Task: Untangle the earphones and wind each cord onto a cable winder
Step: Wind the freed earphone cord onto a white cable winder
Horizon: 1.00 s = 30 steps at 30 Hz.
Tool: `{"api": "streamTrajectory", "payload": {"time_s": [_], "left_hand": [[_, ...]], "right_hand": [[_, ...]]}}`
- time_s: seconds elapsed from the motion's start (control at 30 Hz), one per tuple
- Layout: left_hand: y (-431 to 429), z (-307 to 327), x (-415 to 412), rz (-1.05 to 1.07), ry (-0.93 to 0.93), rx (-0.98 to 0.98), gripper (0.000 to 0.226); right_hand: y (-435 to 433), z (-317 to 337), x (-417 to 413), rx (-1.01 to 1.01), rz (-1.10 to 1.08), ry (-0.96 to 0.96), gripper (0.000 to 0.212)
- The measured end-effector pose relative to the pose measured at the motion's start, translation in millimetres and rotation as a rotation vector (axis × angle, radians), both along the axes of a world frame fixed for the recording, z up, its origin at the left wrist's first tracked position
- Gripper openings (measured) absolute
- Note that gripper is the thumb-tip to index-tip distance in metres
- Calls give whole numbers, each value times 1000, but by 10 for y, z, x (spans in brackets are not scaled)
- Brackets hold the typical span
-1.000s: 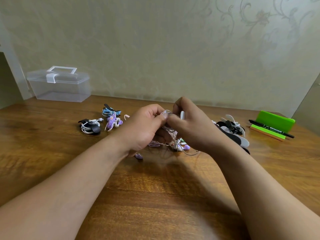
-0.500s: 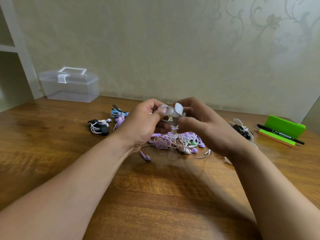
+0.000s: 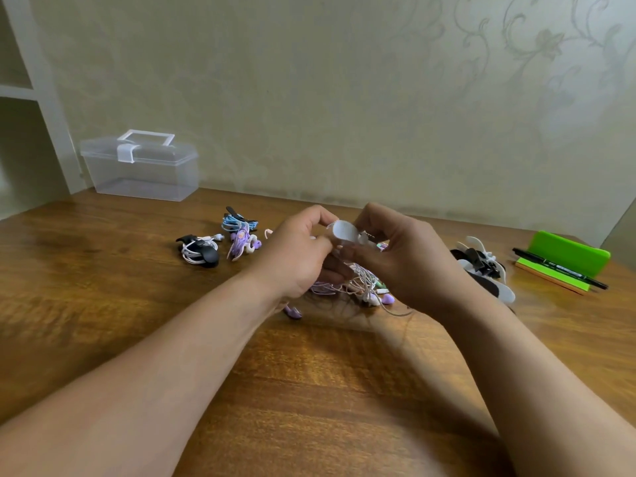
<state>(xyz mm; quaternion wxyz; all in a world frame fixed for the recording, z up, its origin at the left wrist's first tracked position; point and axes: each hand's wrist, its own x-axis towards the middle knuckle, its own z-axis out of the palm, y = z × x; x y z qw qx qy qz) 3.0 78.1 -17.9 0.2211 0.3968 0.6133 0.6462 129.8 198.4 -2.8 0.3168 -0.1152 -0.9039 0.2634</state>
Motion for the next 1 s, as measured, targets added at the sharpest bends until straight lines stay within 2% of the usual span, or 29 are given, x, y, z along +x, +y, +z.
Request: {"api": "streamTrajectory", "payload": {"time_s": [0.1,0.3,0.43,0.67,0.9,1.0], "left_hand": [[9,-3,22,-37,7,-10,12],[-17,47,-48,15,-2,56,21],[1,52,4,-62,-61,18,31],[38,-4,0,-31,-105,69,16],[9,46,-37,-72,-241,110,23],[10,49,-35,-60,-266,104,9]], "right_hand": [[21,4,3,47,-33,19,17],[47,0,-17,-100,64,-8,14],[59,-81,-83,-37,-29,20,16],[79,-5,-35,-82,-5,40,14],[69,17,-13,-56,-121,97,17],[52,7,-27,5,-148,87,19]]}}
